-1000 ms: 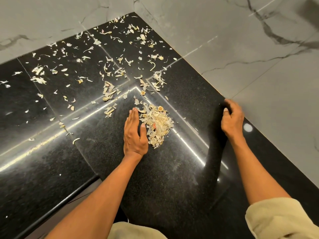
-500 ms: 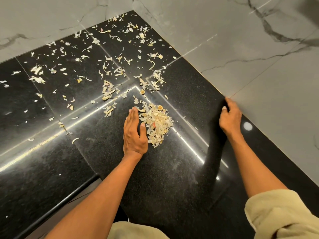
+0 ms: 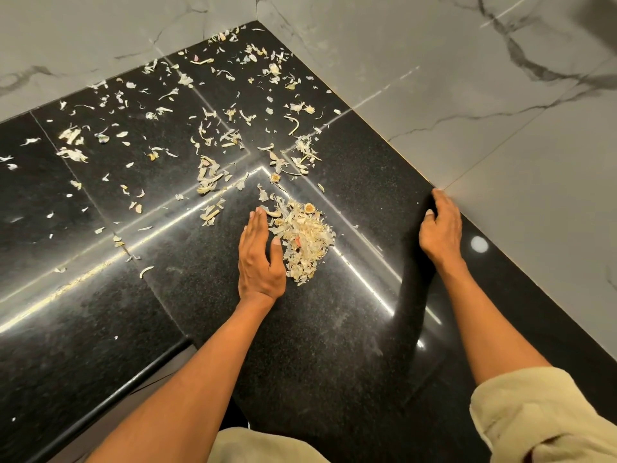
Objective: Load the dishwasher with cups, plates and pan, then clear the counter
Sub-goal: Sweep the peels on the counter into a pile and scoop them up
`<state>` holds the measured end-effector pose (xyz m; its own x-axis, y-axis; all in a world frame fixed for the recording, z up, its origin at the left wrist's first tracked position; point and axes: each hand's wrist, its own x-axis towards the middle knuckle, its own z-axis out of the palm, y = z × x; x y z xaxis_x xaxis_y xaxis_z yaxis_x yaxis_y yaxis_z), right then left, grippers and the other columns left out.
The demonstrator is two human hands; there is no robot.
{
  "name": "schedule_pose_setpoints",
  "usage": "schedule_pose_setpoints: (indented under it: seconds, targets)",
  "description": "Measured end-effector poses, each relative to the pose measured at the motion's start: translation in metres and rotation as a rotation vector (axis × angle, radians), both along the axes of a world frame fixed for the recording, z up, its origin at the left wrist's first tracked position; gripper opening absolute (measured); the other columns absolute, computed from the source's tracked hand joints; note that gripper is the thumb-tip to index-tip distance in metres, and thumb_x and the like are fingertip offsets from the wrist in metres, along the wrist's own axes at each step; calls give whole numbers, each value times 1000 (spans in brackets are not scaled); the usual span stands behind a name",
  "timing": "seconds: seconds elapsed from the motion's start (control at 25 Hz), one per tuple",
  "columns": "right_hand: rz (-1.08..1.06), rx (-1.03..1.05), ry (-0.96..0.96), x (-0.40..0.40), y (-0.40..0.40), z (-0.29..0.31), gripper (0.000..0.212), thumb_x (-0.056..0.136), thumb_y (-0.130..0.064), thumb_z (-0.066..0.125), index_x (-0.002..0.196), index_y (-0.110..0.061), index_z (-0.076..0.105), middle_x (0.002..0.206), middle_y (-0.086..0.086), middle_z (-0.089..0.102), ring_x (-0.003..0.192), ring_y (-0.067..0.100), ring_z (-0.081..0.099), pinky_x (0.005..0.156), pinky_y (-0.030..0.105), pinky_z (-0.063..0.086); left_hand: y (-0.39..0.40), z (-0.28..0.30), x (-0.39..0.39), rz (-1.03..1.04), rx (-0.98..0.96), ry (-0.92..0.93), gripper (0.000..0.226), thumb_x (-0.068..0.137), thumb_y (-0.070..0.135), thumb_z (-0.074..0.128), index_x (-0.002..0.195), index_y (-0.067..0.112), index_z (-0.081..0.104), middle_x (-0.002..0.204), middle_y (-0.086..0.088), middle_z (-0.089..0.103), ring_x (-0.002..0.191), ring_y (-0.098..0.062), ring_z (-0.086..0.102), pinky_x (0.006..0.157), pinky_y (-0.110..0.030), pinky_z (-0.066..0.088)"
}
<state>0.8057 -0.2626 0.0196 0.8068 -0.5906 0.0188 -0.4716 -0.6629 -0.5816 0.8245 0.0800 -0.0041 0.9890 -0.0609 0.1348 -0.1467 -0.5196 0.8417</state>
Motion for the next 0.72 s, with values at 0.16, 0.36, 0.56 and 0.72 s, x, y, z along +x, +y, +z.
schedule_pose_setpoints:
  seconds: [0.16,0.36,0.56,0.72]
  targets:
    - [-9,93,-70,-1,35,2,49,99,-1,44,148,-6,47,154,12,44,145,26,36,121,33,21,0,0,-1,6,-4,4,63,96,32,33,153,5,31,159,-9,31,150,-16,23,123,-43,20]
    - [281,152,-173,-25,88,-3,45,97,-4,50,141,-9,57,145,6,55,136,16,47,117,32,32,-1,2,-1,1,-12,3,62,97,31,34,153,6,30,159,-8,31,150,-16,22,123,-44,20]
    - [-36,174,-108,-9,61,-1,52,104,-19,44,154,-11,37,161,5,35,149,17,27,125,41,20,0,1,-1,-9,-17,9,62,97,32,33,153,5,31,159,-9,32,150,-16,22,123,-44,20]
    - [-13,79,-38,4,113,-10,61,103,-32,34,158,-7,25,166,8,21,154,17,13,127,40,7,0,0,-1,-13,-35,7,60,98,28,34,153,5,31,159,-9,32,150,-16,22,122,-46,21]
